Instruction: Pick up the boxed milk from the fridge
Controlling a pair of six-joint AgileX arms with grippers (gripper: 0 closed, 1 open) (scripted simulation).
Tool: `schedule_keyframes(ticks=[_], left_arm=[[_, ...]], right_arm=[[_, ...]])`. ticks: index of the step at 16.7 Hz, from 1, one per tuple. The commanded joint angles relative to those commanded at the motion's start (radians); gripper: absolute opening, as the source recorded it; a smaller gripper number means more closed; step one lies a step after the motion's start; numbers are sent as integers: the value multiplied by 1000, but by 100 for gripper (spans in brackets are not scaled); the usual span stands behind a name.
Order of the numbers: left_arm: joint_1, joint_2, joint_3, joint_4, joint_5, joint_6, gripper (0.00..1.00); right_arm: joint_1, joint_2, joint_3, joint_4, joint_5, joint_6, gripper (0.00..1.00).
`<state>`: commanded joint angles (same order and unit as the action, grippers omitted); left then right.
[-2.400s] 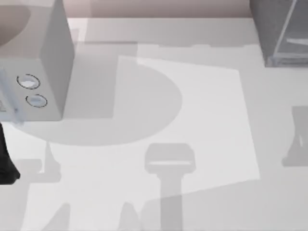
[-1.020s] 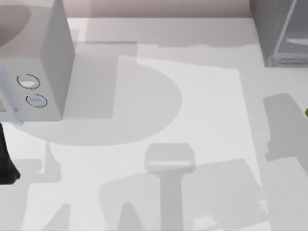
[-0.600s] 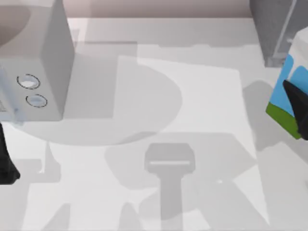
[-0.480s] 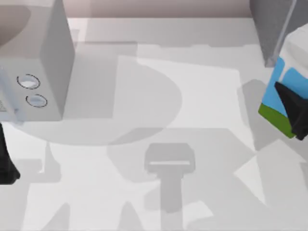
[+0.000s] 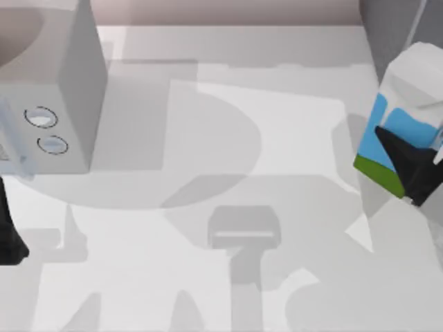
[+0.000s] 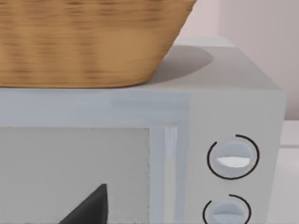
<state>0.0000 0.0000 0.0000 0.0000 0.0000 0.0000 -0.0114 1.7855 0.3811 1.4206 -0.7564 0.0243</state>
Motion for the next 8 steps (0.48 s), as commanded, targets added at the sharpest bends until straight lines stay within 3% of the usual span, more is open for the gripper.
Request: schedule_keyframes(ticks=[8], left_arm=[[0, 0, 0, 0, 0, 0, 100]], right_arm=[[48, 113, 60, 46, 54, -4, 0]])
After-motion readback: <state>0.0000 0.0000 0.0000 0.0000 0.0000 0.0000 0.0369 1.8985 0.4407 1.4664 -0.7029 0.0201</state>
